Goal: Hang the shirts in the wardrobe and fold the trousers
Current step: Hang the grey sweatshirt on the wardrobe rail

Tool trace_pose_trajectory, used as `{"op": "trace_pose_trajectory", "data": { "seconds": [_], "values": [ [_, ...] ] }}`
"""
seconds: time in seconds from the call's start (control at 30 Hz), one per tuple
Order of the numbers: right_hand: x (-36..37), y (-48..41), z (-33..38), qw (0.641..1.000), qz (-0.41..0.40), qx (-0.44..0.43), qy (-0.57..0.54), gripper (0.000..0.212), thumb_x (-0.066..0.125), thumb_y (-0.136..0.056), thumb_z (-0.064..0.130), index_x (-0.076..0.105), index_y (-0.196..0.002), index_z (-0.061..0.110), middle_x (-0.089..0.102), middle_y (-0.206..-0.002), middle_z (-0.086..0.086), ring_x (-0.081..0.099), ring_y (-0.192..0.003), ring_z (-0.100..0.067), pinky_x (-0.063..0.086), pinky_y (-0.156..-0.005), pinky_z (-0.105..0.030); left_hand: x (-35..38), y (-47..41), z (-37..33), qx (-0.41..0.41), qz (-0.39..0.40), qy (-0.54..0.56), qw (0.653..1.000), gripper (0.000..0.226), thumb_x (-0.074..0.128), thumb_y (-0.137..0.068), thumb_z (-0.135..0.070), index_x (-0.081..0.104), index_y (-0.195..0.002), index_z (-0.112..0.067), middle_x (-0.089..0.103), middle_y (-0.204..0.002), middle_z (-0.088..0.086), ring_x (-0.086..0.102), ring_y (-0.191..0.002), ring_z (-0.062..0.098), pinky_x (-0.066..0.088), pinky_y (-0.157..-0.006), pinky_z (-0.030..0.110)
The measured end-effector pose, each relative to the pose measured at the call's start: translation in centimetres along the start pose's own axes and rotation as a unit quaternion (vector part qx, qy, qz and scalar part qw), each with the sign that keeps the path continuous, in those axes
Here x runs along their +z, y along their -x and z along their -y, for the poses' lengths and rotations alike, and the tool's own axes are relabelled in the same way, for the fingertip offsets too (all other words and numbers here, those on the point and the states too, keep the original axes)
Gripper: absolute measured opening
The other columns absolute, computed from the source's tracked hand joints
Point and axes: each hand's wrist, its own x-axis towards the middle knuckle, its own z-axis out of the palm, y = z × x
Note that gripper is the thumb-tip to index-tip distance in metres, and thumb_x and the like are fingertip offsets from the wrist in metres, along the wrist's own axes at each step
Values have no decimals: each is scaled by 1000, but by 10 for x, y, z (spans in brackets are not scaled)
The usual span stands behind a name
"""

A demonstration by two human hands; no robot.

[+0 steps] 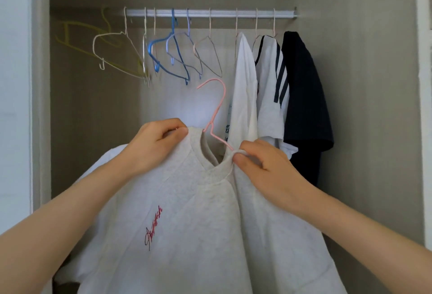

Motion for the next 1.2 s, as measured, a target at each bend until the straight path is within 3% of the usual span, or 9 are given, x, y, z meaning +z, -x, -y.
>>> {"op": "trace_pose_trajectory", "data": {
  "seconds": [0.1, 0.17, 0.37, 0.57, 0.67, 0.87, 0.97, 1.03, 1.2],
  "values": [
    [-9, -2, 2, 996, 60, 28, -67, 34, 51, -98, 25, 49, -73, 3, 36, -57, 10, 34, -50, -2, 29, -51, -13, 0, 2, 3, -21, -7, 23, 1000, 29, 47, -90, -42, 64, -83, -19, 59, -74, 6, 51, -69, 19, 39, -65, 27],
    [-13, -1, 2, 995, 72, 31, -64, 33, 51, -99, 27, 51, -72, 9, 37, -57, 11, 35, -52, -1, 30, -51, -13, -1, 4, 6, -26, -16, 25, 999, 30, 47, -89, -44, 64, -84, -19, 61, -75, 9, 53, -73, 24, 41, -67, 32],
    [-35, -9, 0, 981, -31, 64, -182, 24, 60, -90, 7, 46, -71, 12, 40, -69, -7, 38, -63, -16, 29, -58, -29, -19, 2, 19, -33, -36, 26, 998, 29, 52, -86, -55, 65, -86, -28, 65, -77, 12, 55, -69, 25, 44, -67, 35],
    [-56, -24, -5, 979, -70, 63, -179, 46, 54, -80, -12, 42, -48, 19, 38, -50, 12, 36, -49, 0, 31, -52, -12, -31, 7, 37, -55, -44, -17, 997, 23, 58, -97, -30, 66, -79, -19, 64, -72, 6, 56, -73, 27, 42, -68, 31],
    [-61, -31, -2, 980, -66, 53, -179, 45, 51, -79, -13, 37, -46, 13, 33, -49, 7, 32, -47, -2, 30, -49, -10, -31, 12, 41, -59, -72, -47, 995, 21, 53, -99, -33, 60, -81, -25, 63, -73, -5, 58, -72, 15, 44, -70, 33],
    [-65, -46, 9, 982, -89, 56, -158, 44, 49, -85, -4, 32, -50, 16, 29, -54, 2, 27, -51, -6, 25, -54, -23, -30, 13, 44, -69, -159, -122, 977, 26, 45, -101, -39, 49, -80, -23, 56, -67, -8, 54, -68, 19, 41, -61, 38],
    [-68, -48, 7, 996, -74, 37, 36, 15, 53, -96, 27, 47, -86, 18, 54, -75, 6, 45, -60, -10, 40, -60, -30, -33, 9, 50, -87, -188, -51, 977, 28, 48, -101, -37, 50, -78, -22, 56, -66, -2, 54, -68, 22, 46, -66, 43],
    [-70, -48, 3, 989, -49, 43, 134, 24, 50, -94, 47, 42, -104, 26, 58, -90, 13, 55, -67, -9, 50, -64, -31, -36, 9, 55, -97, -197, -38, 975, 28, 49, -101, -36, 51, -78, -20, 57, -68, 1, 54, -69, 24, 47, -67, 45],
    [-63, -46, 1, 984, -63, 8, 165, 25, 48, -95, 48, 57, -90, 24, 60, -77, 7, 56, -67, -7, 52, -66, -27, -41, 11, 62, -104, -197, -17, 975, 24, 49, -101, -34, 56, -82, -20, 60, -73, 1, 57, -71, 22, 48, -67, 39]
  ]
}}
